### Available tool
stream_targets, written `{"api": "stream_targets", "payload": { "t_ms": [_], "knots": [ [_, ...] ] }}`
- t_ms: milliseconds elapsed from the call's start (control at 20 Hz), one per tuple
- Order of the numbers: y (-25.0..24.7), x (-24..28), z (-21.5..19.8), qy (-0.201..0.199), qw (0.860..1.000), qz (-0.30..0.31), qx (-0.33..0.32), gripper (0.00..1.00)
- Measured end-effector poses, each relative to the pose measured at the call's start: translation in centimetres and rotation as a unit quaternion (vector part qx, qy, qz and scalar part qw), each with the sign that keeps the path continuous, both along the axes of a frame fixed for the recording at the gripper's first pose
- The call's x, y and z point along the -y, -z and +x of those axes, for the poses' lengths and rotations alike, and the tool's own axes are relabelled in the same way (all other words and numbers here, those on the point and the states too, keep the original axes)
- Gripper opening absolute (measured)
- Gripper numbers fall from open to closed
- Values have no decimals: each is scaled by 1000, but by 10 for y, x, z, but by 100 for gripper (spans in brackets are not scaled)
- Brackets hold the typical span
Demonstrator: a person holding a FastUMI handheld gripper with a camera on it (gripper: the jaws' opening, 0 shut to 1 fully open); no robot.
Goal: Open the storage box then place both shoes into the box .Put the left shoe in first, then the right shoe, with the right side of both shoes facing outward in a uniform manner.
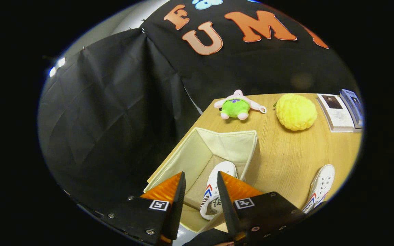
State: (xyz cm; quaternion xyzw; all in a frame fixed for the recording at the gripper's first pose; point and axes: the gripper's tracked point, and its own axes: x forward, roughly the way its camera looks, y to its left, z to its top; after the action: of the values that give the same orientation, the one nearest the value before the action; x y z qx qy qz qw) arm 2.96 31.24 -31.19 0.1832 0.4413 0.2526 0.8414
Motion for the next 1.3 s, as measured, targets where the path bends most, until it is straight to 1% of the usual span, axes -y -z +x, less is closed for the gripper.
{"api": "stream_targets", "payload": {
  "t_ms": [50,100,150,200,250,300,400,500,700,900,1100,1300],
  "knots": [
    [-8,6,-3,2,1000,5,8,59],
    [-15,13,-8,4,1000,6,14,66],
    [-21,22,-12,7,1000,7,20,70],
    [-25,30,-14,11,1000,6,24,76],
    [-29,41,-16,17,999,3,29,79],
    [-30,53,-18,23,999,-4,32,84],
    [-27,85,-22,42,998,-29,35,90],
    [-15,120,-28,68,996,-55,28,93],
    [23,177,-46,114,990,-77,-19,93],
    [60,221,-67,145,983,-96,-63,93],
    [89,253,-82,155,975,-131,-91,93],
    [120,275,-100,159,965,-166,-122,93]
  ]
}}
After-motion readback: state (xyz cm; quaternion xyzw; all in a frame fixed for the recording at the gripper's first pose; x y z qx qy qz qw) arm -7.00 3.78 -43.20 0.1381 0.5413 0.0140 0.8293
